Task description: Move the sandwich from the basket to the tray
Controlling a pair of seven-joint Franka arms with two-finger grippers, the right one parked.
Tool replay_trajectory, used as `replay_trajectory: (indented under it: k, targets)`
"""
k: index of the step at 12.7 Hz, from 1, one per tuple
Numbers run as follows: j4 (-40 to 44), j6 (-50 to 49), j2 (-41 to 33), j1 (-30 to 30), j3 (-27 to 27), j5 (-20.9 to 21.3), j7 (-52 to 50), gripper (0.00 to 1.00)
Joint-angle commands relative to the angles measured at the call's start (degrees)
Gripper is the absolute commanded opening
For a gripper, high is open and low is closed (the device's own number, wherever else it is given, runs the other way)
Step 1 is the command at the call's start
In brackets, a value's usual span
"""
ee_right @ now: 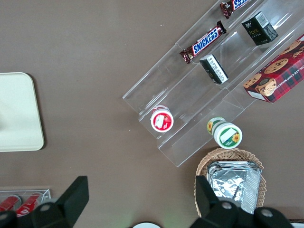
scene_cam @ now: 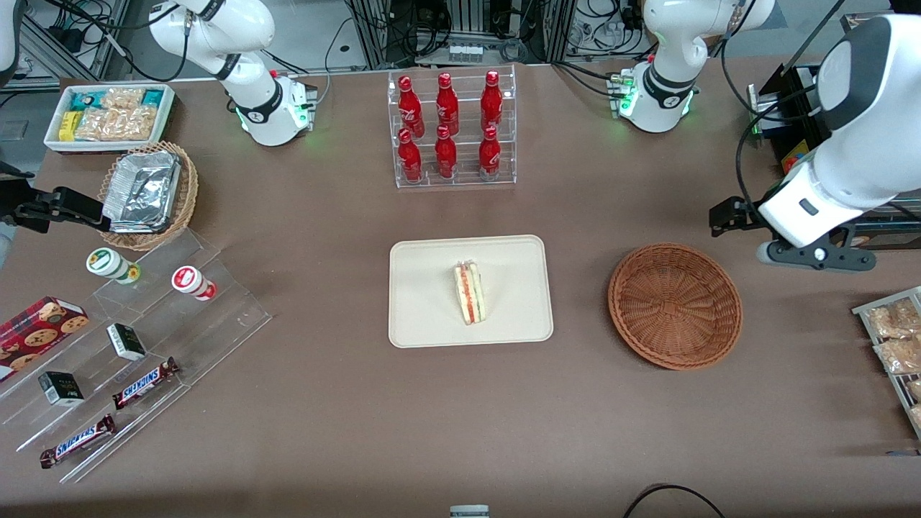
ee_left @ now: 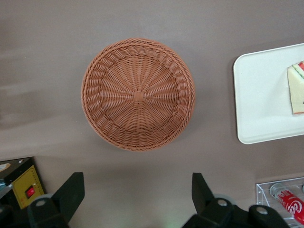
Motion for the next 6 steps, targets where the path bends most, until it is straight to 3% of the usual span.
replay_trajectory:
  k: [1,6]
  targets:
    - [-2.1,-1.6,-3.7,0.3,1.6,0.1,4.0,1.00]
    - [-1.7,-3.3,-5.1,-0.2,5.2,0.2,7.5,1.00]
